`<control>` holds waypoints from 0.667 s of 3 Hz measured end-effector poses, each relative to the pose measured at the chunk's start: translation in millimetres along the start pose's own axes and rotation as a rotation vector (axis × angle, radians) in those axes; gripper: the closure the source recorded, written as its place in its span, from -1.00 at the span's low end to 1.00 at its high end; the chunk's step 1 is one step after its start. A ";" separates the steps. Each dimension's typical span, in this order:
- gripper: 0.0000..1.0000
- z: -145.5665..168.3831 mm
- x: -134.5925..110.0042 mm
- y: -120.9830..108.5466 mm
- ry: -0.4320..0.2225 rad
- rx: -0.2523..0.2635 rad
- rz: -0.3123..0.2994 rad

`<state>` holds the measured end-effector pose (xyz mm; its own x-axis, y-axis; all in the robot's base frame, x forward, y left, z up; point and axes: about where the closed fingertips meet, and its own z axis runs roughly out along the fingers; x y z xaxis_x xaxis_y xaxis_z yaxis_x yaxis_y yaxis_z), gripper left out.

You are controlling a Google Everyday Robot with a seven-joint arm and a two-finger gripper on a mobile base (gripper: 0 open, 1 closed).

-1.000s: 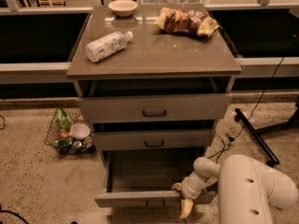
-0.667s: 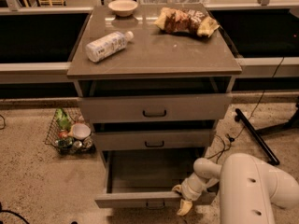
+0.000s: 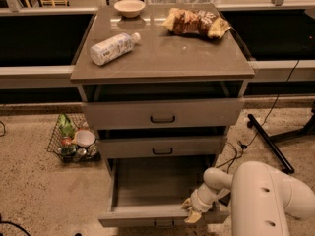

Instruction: Open bottom drawer

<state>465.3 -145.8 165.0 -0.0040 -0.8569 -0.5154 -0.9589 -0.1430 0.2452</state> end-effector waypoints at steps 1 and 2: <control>-0.32 1.0 -0.4 1.1 0.003 0.000 0.001; -0.78 2.9 0.3 0.5 0.003 0.001 0.001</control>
Offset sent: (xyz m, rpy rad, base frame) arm -0.0161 -0.0155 0.0583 -0.0523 -0.0525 0.0320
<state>464.0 -144.7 162.7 -0.0041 -0.8585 -0.5128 -0.9591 -0.1419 0.2451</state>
